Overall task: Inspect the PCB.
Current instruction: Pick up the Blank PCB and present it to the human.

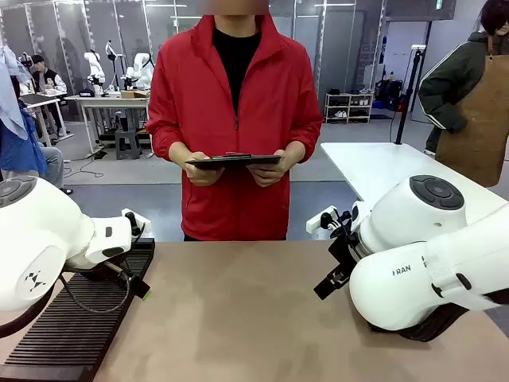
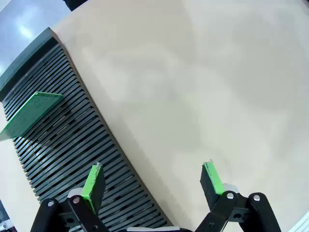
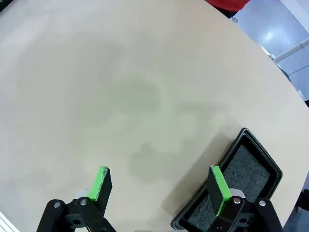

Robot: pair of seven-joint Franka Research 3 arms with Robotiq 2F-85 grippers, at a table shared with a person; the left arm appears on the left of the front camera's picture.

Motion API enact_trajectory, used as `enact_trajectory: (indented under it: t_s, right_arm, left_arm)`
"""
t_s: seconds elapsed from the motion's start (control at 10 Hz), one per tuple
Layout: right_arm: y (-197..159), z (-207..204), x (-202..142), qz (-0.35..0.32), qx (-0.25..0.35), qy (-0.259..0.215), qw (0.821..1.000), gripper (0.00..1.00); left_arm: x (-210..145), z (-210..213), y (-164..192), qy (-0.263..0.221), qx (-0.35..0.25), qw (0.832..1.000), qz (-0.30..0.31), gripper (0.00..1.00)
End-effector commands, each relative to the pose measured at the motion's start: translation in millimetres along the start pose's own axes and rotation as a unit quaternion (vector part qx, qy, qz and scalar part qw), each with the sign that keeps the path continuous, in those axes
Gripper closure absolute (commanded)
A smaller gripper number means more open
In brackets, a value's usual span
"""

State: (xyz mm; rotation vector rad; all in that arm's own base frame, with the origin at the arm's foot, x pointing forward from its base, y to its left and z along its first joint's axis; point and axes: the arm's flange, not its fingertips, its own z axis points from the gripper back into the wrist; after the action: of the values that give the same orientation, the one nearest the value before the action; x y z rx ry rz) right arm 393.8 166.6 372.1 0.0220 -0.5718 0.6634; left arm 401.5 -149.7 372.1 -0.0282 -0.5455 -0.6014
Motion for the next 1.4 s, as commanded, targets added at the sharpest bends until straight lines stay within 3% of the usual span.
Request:
enact_trajectory:
  t_s: [0.0, 1.0, 1.1, 1.2, 1.3]
  right_arm:
    - [0, 0, 0, 0.000, 0.000, 0.000, 1.000, 0.00]
    - [0, 0, 0, 0.001, 0.000, 0.000, 1.000, 0.00]
    - [-5, 11, 7, 0.023, 0.011, 0.003, 1.000, 0.00]
    - [-11, 21, 12, 0.025, 0.019, 0.005, 1.000, 0.00]
    - [-14, 31, 17, 0.025, 0.019, 0.011, 0.999, 0.00]
  left_arm:
    - [0, 0, 0, 0.000, 0.000, 1.000, 0.000, 0.00]
    - [0, 0, 0, 0.000, 0.000, 1.000, 0.000, 0.00]
    - [7, 14, 4, -0.017, -0.060, 0.998, 0.023, 0.00]
    - [11, 25, 12, 0.000, -0.042, 0.998, 0.054, 0.00]
    - [14, 36, 15, -0.011, -0.074, 0.996, 0.054, 0.00]
